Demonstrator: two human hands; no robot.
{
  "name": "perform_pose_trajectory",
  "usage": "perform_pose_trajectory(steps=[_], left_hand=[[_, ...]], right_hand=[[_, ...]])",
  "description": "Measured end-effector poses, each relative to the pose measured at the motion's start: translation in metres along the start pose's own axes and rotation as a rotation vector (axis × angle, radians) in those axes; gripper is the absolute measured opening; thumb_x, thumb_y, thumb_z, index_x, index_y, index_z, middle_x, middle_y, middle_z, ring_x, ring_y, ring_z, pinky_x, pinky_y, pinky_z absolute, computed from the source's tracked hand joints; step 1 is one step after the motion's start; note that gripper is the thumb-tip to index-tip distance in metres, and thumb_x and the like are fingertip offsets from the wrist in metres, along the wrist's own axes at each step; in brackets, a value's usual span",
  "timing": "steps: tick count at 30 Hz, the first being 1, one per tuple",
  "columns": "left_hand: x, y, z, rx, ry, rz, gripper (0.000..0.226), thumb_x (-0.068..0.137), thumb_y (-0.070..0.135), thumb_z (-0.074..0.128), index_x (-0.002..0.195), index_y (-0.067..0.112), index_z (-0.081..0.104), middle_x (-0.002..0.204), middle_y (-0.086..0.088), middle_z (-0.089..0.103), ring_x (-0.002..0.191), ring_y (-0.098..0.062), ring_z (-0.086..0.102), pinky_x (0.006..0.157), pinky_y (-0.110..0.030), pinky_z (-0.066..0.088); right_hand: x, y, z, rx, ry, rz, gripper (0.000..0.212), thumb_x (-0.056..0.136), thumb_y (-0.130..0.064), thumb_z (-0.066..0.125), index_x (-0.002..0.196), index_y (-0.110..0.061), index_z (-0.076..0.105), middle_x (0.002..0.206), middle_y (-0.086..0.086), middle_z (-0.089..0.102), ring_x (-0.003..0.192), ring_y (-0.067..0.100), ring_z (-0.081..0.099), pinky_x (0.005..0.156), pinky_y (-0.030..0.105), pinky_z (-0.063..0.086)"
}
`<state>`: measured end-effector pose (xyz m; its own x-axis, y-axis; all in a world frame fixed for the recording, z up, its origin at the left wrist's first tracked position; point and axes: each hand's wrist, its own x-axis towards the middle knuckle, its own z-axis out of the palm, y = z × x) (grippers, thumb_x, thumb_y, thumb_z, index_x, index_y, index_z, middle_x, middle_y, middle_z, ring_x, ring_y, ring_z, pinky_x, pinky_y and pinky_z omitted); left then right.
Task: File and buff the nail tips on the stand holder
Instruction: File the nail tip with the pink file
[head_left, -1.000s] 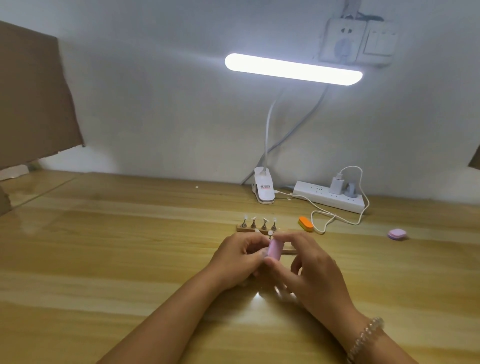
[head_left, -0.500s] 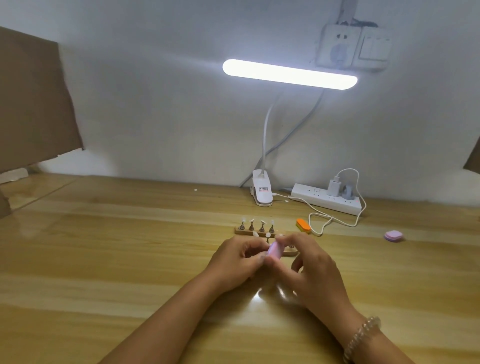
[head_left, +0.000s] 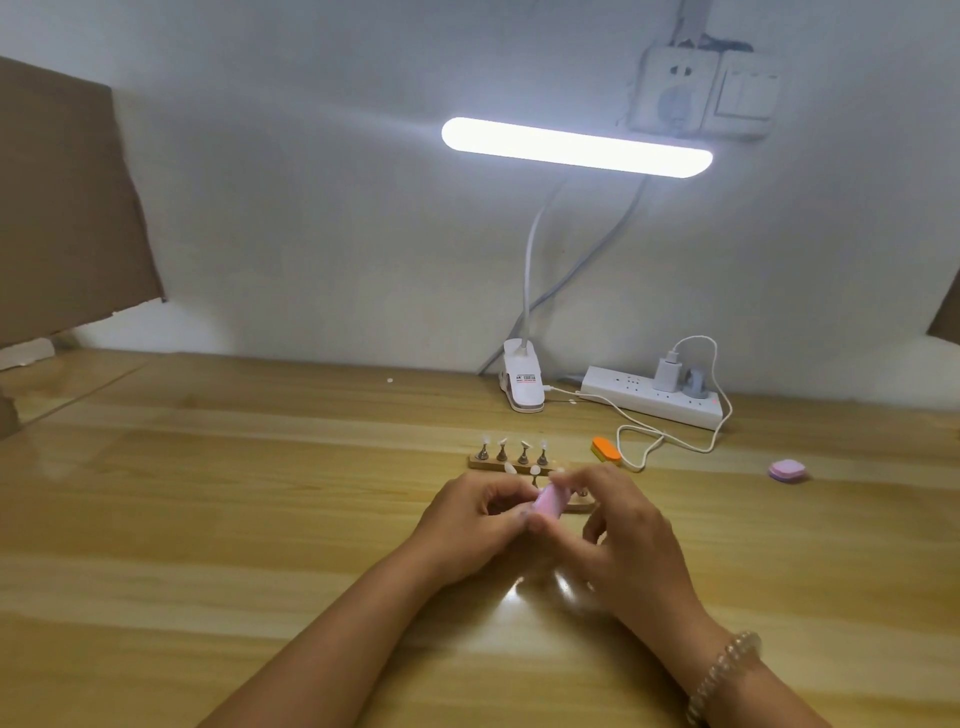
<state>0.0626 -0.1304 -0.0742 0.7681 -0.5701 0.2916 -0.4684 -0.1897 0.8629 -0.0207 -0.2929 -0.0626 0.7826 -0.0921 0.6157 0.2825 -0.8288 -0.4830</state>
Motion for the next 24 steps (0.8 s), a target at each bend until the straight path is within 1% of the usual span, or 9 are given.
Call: perform_pose_trajectory(steps=[2,6,10,13,15,17,18,21,24], left_hand=[[0.0001,0.0002,0.0000,0.016,0.002,0.006,0.014,0.091,0.028,0.064,0.091,0.036,0.076,0.078,0.017,0.069,0.068,0.001,0.059,0.061,-0.024,0.044],[-0.0004,0.0005,-0.0005,-0.009,0.000,0.003,0.020,0.094,0.019,0.063,0.090,0.033,0.076,0.075,0.015,0.068,0.066,-0.002,0.058,0.059,-0.024,0.043],[-0.0015,0.0037,0.0003,-0.027,0.005,-0.005,0.015,0.088,0.030,0.062,0.088,0.036,0.076,0.078,0.012,0.070,0.067,-0.004,0.059,0.057,-0.026,0.045],[-0.0007,0.0017,-0.0001,-0.027,0.003,-0.008,0.018,0.093,0.019,0.063,0.089,0.030,0.076,0.076,0.010,0.069,0.067,-0.005,0.059,0.058,-0.028,0.045],[-0.0006,0.0019,0.0000,-0.022,0.010,-0.017,0.021,0.095,0.014,0.063,0.090,0.030,0.077,0.075,0.014,0.068,0.066,-0.003,0.059,0.056,-0.026,0.045],[-0.0009,0.0032,0.0003,-0.016,0.016,-0.011,0.020,0.095,0.015,0.064,0.091,0.030,0.077,0.074,0.016,0.068,0.065,0.000,0.059,0.055,-0.024,0.045],[-0.0014,0.0036,0.0002,-0.013,0.017,-0.005,0.020,0.095,0.015,0.064,0.091,0.030,0.076,0.074,0.016,0.068,0.064,0.000,0.058,0.056,-0.024,0.045],[-0.0014,0.0037,-0.0007,-0.022,0.019,-0.009,0.027,0.095,0.011,0.062,0.086,0.032,0.075,0.072,0.011,0.067,0.059,-0.005,0.056,0.057,-0.028,0.044],[-0.0014,0.0044,0.0000,-0.028,0.025,-0.019,0.022,0.095,0.013,0.063,0.089,0.029,0.076,0.073,0.012,0.067,0.063,-0.005,0.057,0.057,-0.027,0.045]], right_hand=[[0.0016,0.0030,-0.0015,-0.020,0.043,0.044,0.031,0.075,-0.057,0.068,0.096,-0.036,0.060,0.097,-0.026,0.055,0.058,0.005,0.056,0.053,0.024,0.045],[-0.0031,-0.0030,0.0004,-0.020,-0.039,-0.066,0.037,0.077,-0.065,0.059,0.098,-0.035,0.058,0.103,-0.022,0.054,0.058,-0.005,0.054,0.051,0.025,0.048],[0.0016,0.0014,-0.0025,-0.035,0.021,0.033,0.032,0.077,-0.056,0.071,0.096,-0.033,0.059,0.102,-0.020,0.056,0.057,0.002,0.056,0.053,0.023,0.047],[-0.0023,-0.0028,-0.0009,-0.034,-0.044,-0.068,0.037,0.077,-0.061,0.064,0.100,-0.032,0.061,0.105,-0.021,0.054,0.058,-0.008,0.053,0.052,0.024,0.048],[-0.0006,-0.0028,-0.0016,-0.005,-0.035,-0.029,0.034,0.077,-0.057,0.068,0.099,-0.032,0.061,0.103,-0.021,0.055,0.058,-0.002,0.056,0.053,0.026,0.049],[0.0013,0.0012,-0.0037,-0.020,0.018,0.047,0.031,0.077,-0.052,0.073,0.099,-0.032,0.060,0.101,-0.024,0.054,0.058,0.005,0.057,0.056,0.028,0.050],[0.0007,0.0014,-0.0042,-0.027,0.013,0.033,0.032,0.077,-0.052,0.072,0.100,-0.033,0.061,0.101,-0.026,0.053,0.058,0.005,0.058,0.056,0.028,0.050],[-0.0035,-0.0047,-0.0034,0.017,-0.078,-0.075,0.034,0.078,-0.056,0.065,0.102,-0.033,0.060,0.106,-0.024,0.054,0.059,0.004,0.059,0.053,0.028,0.050],[0.0007,-0.0018,-0.0039,0.019,-0.008,0.016,0.030,0.076,-0.050,0.074,0.098,-0.038,0.058,0.103,-0.030,0.052,0.059,0.006,0.059,0.056,0.027,0.049]])
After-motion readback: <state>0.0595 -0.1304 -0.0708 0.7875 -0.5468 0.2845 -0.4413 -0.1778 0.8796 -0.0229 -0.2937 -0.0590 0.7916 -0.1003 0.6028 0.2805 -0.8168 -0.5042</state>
